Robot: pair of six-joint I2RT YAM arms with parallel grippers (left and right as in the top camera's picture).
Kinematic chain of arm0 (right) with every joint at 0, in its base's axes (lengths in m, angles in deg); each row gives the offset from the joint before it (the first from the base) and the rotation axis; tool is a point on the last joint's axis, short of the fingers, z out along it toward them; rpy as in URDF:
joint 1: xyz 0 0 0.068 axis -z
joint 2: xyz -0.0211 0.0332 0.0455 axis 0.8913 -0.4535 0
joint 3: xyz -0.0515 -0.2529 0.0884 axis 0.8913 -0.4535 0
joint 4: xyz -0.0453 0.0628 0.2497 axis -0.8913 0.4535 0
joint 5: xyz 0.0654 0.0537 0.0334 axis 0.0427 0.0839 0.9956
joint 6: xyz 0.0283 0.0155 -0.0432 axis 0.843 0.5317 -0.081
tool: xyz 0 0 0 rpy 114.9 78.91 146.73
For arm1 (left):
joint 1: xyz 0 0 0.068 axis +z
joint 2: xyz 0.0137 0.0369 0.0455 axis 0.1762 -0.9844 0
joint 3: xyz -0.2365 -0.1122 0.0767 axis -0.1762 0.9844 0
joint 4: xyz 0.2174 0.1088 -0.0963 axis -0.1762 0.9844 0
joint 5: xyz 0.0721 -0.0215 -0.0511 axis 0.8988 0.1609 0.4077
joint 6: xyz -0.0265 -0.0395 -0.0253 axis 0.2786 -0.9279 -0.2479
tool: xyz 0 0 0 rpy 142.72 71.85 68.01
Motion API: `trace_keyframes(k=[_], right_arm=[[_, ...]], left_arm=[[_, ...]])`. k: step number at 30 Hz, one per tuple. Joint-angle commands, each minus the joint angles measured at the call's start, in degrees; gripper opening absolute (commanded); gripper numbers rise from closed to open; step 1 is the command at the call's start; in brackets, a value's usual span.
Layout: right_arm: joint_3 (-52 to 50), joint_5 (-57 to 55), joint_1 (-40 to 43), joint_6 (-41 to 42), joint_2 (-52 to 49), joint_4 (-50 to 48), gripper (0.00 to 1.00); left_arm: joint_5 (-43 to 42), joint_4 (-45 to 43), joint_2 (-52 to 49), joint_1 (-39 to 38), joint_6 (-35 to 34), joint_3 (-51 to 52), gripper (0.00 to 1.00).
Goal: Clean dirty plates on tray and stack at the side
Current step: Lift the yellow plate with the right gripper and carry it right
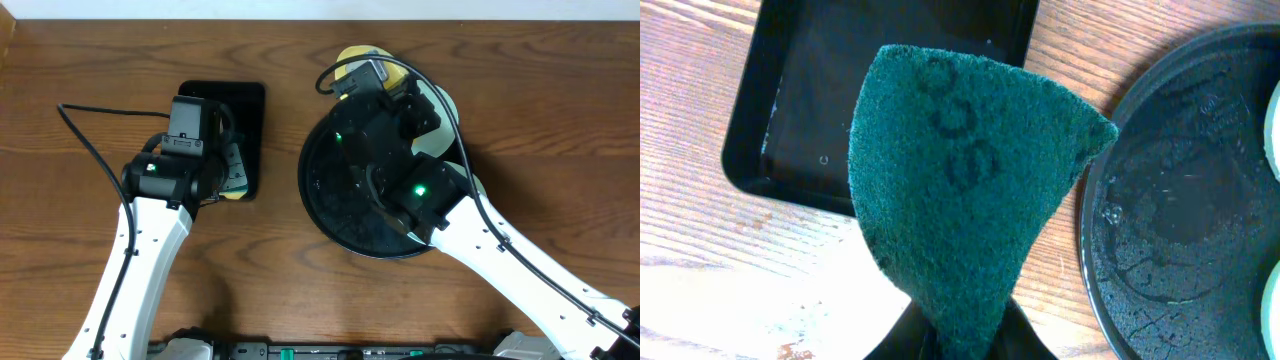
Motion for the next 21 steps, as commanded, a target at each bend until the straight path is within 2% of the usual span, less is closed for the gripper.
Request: trace_keyframes(k=[1,5,8,11,13,15,21], right_arm=[[0.2,-1.2,0.1,3.1,1.0,-0.1,0.01],[0.2,-1.2,0.2,5.0,1.0,1.3,0.01],[0.2,0.3,1.6,15.2,1.0,4.7,0.01],[0.2,13.4,6.0,27.8,1.0,10.4,0.01],[0.2,25.5,10.5,33.1,0.9,12.7,0.01],[0.2,36.3,16.3,35.8,0.9,13.8,0.01],[0.2,55.5,36.5,41.9,0.9,15.9,0.01]], left_arm=[[0.1,0.1,0.1,0.3,0.7,0.3,0.09],[0.1,0.1,0.1,0.3,0.7,0.8,0.09],[0.1,0.1,-0.1,0.3,0.7,1.0,0.09],[0.1,0.1,-0.6,0.3,0.7,1.1,0.09],[0.1,0.1,-1.0,0.3,0.7,1.2,0.09],[0.1,0.1,-1.4,0.3,0.7,1.2,0.09],[0.1,0.1,-1.9,0.3,0.7,1.2,0.09]])
